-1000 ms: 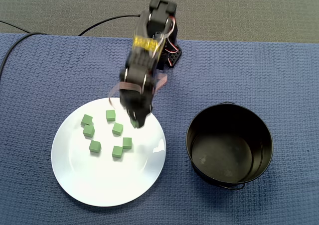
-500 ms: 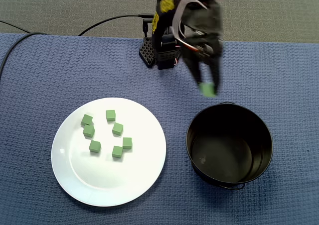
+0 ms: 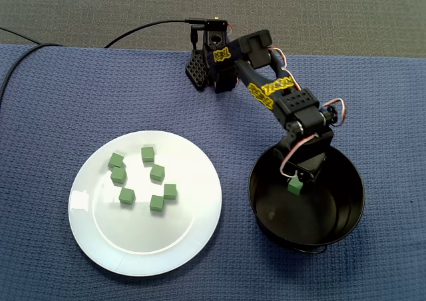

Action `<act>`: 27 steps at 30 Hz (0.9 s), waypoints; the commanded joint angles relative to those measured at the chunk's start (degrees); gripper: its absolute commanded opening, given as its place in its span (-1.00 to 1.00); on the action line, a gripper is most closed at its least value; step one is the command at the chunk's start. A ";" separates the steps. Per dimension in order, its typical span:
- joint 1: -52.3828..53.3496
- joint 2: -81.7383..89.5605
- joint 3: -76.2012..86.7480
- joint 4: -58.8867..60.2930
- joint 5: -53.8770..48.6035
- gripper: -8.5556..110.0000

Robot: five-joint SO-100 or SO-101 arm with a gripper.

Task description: Pick up the items on the white plate and put them in the black container.

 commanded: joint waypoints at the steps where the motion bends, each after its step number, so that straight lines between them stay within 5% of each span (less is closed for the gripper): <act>1: -1.67 0.88 -0.26 -0.70 0.18 -0.48; 9: 2.99 16.79 -4.13 11.95 -19.51 -0.37; 19: 34.37 35.95 12.83 11.07 -72.33 -0.37; 27: 46.14 30.67 24.26 -1.49 -82.00 -0.32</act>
